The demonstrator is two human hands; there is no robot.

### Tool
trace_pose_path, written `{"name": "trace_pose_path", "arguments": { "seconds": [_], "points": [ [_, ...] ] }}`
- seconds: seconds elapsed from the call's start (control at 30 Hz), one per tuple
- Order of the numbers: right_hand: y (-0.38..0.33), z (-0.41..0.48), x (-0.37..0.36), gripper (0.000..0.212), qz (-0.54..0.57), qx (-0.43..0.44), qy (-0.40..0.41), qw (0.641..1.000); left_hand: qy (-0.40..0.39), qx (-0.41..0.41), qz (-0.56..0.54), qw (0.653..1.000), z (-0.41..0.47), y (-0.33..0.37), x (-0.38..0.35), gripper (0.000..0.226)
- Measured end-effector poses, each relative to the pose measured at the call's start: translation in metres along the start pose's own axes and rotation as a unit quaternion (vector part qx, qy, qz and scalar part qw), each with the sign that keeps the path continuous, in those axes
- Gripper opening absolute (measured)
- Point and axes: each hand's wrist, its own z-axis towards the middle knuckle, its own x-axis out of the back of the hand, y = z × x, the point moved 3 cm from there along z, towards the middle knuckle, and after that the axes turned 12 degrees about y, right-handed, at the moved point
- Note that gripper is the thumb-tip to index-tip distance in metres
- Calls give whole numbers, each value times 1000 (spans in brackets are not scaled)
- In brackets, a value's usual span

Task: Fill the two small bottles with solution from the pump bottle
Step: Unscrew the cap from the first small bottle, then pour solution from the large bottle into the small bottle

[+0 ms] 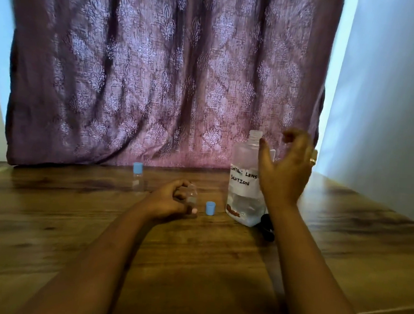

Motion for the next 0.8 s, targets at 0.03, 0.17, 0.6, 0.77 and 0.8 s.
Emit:
{"name": "trace_pose_path", "arguments": {
  "seconds": [0.03, 0.17, 0.6, 0.77, 0.8],
  "points": [
    [12, 1, -3, 56, 6, -60, -37, 997, -3, 2, -1, 1000, 2, -1, -1, 73],
    [42, -15, -23, 98, 70, -273, -310, 908, -7, -3, 0, 1000, 4, -5, -1, 60],
    [30, -39, -29, 88, -72, -23, -367, 927, 14, 0, -49, 999, -4, -5, -9, 43],
    [38, -43, -28, 82, -153, 35, -407, 900, 32, -21, -21, 999, -6, -1, -14, 38],
    [38, -45, -28, 80, -156, 54, -413, 896, 33, -24, -17, 999, -7, -1, -15, 36]
  ]
}}
